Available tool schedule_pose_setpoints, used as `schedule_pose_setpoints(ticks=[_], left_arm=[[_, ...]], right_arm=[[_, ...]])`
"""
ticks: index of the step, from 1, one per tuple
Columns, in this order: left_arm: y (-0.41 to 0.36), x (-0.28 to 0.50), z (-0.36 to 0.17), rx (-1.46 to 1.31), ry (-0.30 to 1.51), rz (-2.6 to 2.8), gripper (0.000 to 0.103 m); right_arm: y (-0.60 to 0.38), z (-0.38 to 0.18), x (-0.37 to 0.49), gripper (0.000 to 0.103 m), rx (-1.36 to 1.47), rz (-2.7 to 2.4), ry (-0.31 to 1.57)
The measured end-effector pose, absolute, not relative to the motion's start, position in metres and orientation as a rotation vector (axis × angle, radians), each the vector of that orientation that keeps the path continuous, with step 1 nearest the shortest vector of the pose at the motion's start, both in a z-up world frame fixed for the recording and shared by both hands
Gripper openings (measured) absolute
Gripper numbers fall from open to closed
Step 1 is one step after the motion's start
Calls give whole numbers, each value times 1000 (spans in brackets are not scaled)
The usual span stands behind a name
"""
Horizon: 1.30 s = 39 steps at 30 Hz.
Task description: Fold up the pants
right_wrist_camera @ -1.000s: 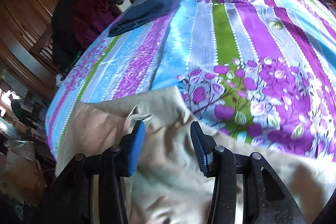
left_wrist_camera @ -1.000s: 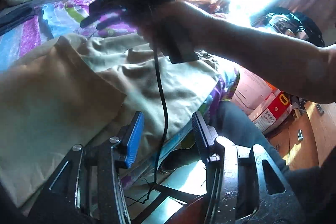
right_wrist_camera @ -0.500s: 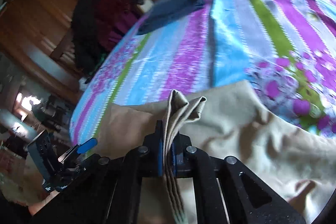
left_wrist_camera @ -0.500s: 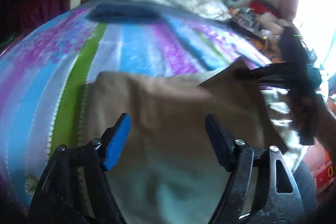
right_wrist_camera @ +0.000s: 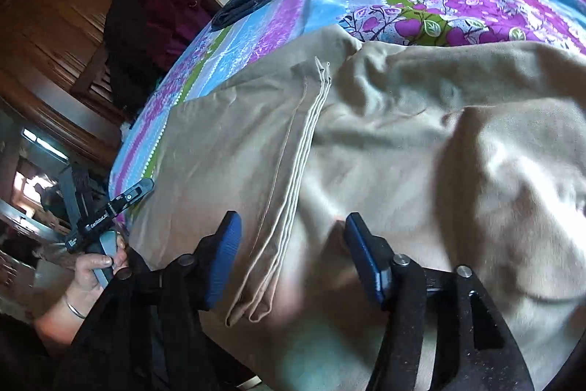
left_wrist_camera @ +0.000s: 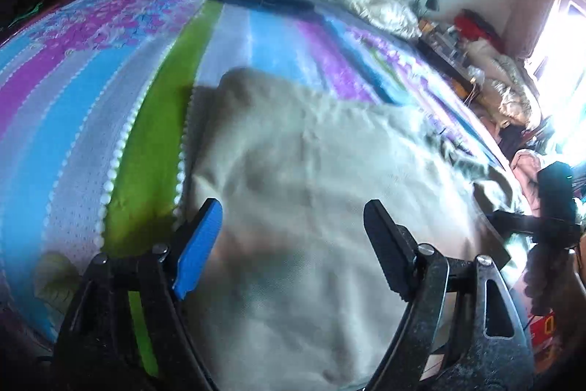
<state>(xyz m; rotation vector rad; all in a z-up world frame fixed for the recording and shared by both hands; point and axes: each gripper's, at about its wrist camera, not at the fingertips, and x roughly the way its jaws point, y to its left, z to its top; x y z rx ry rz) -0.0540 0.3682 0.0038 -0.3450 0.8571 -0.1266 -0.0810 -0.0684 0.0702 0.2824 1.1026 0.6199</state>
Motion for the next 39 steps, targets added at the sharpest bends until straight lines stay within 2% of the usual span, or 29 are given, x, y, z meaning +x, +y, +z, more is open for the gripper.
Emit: schedule_pose_setpoints(ticks=[1,4,5,6,7,10,12,13,16,20,22,26,27,29,31,33,36,38,39], left_arm=[[370,-56,-2,-320,849,-130,73],[363,-61,5,-224,861,-139,74],[361,-63,7,-213,861,-140,74],[361,-64,8,-221,860,-149,74],[362,-67,7,-223,863,-156,74],[369,-67,1,-242,866,-154,72],[375,-65,5,-268,869,-151,65],[379,-66,8,-274,874,-142,63],[396,-86,18,-322,866,-102,64],[408,-122,23,-485,856,-181,63],[398,-130,21,-541,864,-251,62],[396,-135,2,-659,869,-299,59],[401,-132,-4,-699,875,-307,55],[417,-125,-16,-795,885,-290,39],[436,-116,-34,-903,904,-258,2],[452,-111,-49,-1013,896,-282,3],[455,-114,-37,-943,864,-250,0],[458,-123,-26,-917,814,-231,14],[461,-129,-23,-930,777,-242,34]], right_arm=[[-63,74,-87,47,283,648,1100],[-47,68,-99,46,233,647,1132],[-43,61,-100,44,178,629,1148],[-56,60,-102,35,144,618,1129],[-56,64,-107,17,162,641,1122],[-66,53,-107,10,225,608,1158],[-77,60,-103,12,226,466,1125],[-82,70,-104,16,174,372,1076],[-77,114,-104,18,193,403,927],[37,153,-75,17,-7,719,840],[104,143,-48,16,-44,894,870],[217,87,6,10,-158,1012,1004],[237,74,17,6,-183,1025,1024],[267,48,38,1,-275,941,1045],[280,39,64,0,-222,911,1051],[286,38,83,0,-256,778,1027],[270,59,78,0,-239,750,968],[255,78,50,0,-203,855,926],[252,84,33,0,-213,901,913]])
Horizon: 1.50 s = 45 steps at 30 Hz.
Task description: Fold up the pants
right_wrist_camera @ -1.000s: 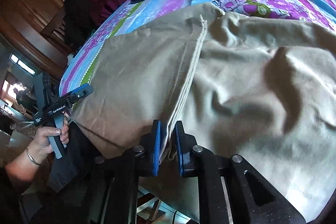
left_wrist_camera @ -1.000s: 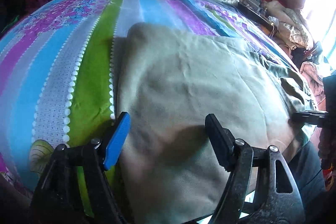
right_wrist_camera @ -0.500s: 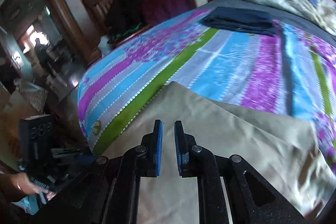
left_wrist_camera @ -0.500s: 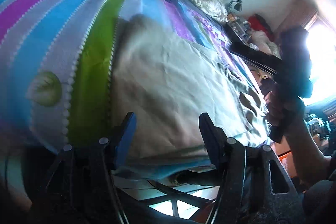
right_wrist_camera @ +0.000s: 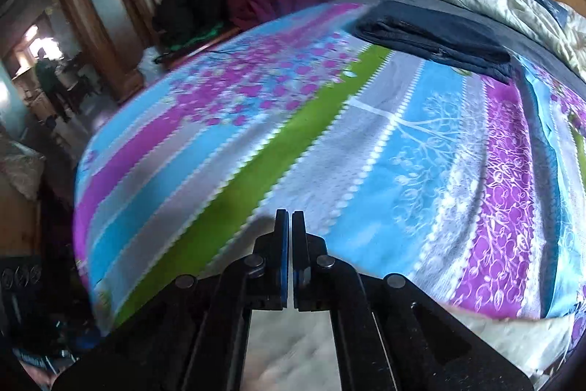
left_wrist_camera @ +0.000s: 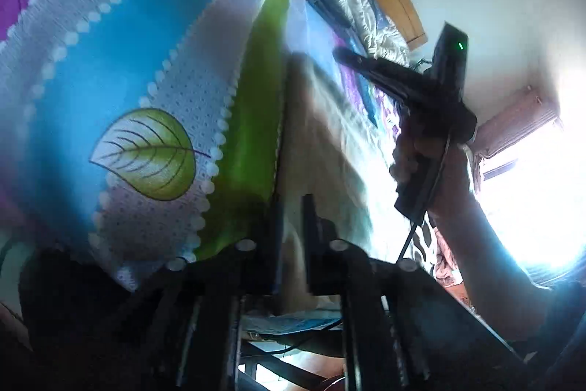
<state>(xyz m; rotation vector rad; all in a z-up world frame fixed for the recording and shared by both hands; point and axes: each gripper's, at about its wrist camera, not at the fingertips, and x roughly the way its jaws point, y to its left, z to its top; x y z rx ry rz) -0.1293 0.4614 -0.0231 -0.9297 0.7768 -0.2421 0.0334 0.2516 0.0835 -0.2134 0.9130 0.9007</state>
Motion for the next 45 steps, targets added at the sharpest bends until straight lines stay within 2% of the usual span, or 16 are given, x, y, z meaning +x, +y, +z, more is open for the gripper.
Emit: schedule_pose_setpoints(ticks=[1,2,4,6,8,9,10,12,17,20,24,33,41,44,45], left_arm=[[464,-134,-22,-939,751,-249,52],[463,-135,-24,-935,761,-252,58],[458,-129,-29,-884,836,-238,47],[464,-129,-21,-862,848,-207,46],[474,-145,-9,-831,806,-120,49],[479,-157,-4,-819,781,-83,54],[484,-168,-1,-806,766,-40,58],[495,-186,-5,-819,761,32,62],[505,-205,-37,-1004,791,93,62],[496,-208,-31,-987,778,84,62],[496,-204,-17,-926,783,63,62],[506,-210,-25,-978,788,89,62],[497,-186,2,-906,756,33,65],[495,-170,15,-860,747,11,68],[494,-164,19,-840,751,0,71]], right_arm=[[247,84,19,0,-232,937,915],[248,77,8,0,-261,968,942],[251,53,-8,0,-413,905,1035],[242,55,-30,0,-498,821,975],[228,75,-68,9,-487,859,907],[221,83,-94,20,-502,877,862],[216,89,-123,40,-542,898,805],[213,87,-184,50,-681,938,674],[232,34,-269,50,-1035,847,453],[241,2,-278,49,-1191,753,342],[242,-8,-285,51,-1286,709,231],[246,-1,-278,51,-1272,608,202],[268,-14,-277,51,-1307,562,50],[277,-15,-272,42,-1314,556,47],[277,-11,-272,33,-1301,568,64]])
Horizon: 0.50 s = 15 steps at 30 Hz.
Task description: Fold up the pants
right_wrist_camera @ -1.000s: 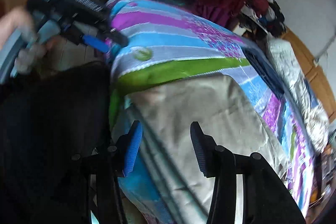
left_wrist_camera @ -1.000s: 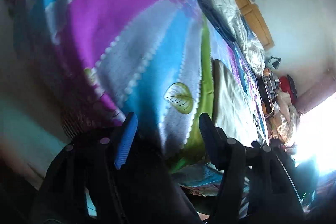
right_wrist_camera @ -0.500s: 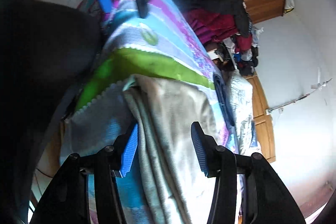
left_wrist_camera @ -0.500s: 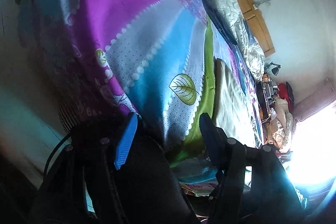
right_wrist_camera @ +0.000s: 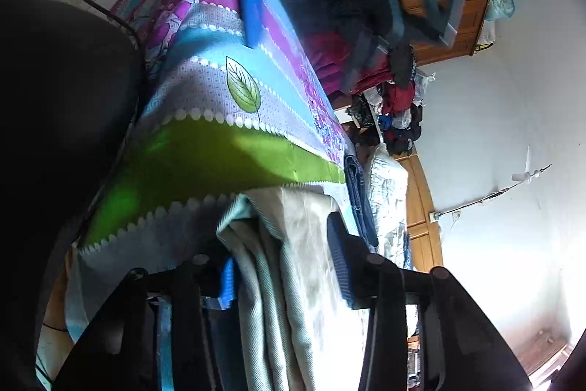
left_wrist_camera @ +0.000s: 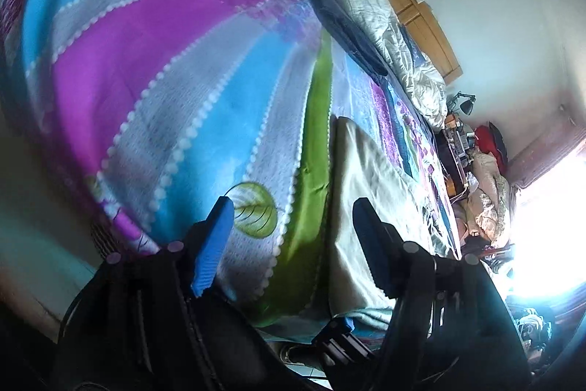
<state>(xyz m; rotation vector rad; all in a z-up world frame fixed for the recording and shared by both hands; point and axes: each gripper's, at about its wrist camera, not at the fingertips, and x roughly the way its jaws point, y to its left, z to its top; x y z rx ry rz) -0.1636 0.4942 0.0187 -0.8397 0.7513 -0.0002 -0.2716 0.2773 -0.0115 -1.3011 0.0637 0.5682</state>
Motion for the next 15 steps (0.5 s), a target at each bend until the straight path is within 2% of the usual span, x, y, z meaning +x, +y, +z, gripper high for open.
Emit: schedule_pose_setpoints(ticks=[1,2,4,10,15], left_arm=[[493,-157,22,-818,759,-18,72],[491,-151,25,-794,762,-33,72],[485,-136,29,-754,776,-96,73],[456,-58,29,-605,890,-347,71],[446,4,10,-596,996,-455,71]], right_arm=[[276,-8,-273,20,-1283,580,79],[274,-4,-274,14,-1272,594,89],[272,4,-275,9,-1240,627,124],[263,37,-270,9,-1141,632,141],[253,60,-265,9,-1087,623,138]])
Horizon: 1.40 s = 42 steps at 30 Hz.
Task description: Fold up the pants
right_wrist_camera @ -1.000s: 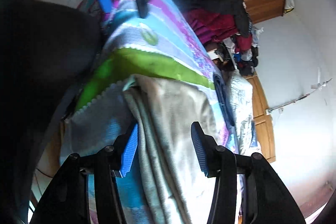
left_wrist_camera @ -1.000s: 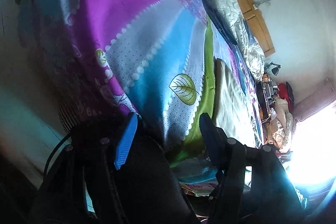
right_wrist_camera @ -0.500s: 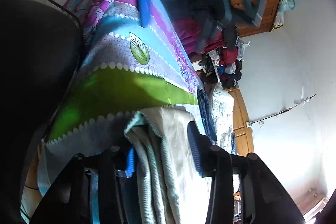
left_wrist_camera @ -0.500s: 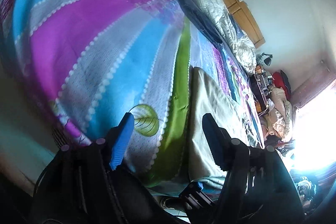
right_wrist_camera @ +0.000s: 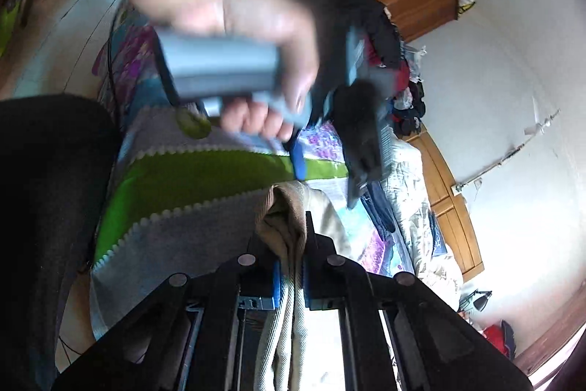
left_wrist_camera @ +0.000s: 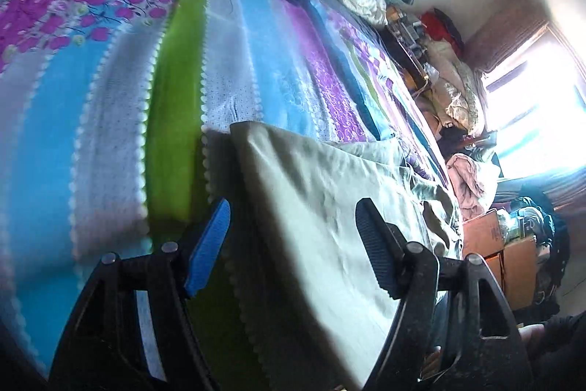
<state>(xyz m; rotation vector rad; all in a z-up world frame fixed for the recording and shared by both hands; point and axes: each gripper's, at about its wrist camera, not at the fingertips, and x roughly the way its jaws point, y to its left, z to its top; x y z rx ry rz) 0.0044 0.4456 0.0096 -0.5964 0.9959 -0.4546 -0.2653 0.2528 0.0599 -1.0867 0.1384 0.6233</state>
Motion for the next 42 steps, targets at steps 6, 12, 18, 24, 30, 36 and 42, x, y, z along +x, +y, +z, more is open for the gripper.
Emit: schedule_pose_setpoints(ticks=[6,12,18,24,30,36,42], left_arm=[[450,37,-12,-684,1039,-497,58],[447,25,1,-598,1008,-553,16],[424,16,62,-558,899,-525,9],[328,19,151,-504,772,-638,9],[148,39,194,-393,775,-893,10],[-37,50,143,-200,885,-986,16],[-65,73,56,-228,1098,-863,25]], right_arm=[[243,84,-252,9,-1010,639,173],[228,112,-243,8,-893,638,224],[184,150,-226,8,-704,605,293],[65,188,-215,8,-408,416,397],[-108,196,-215,8,18,155,480],[-262,110,-209,9,548,-55,646],[-326,24,-211,9,1059,33,693]])
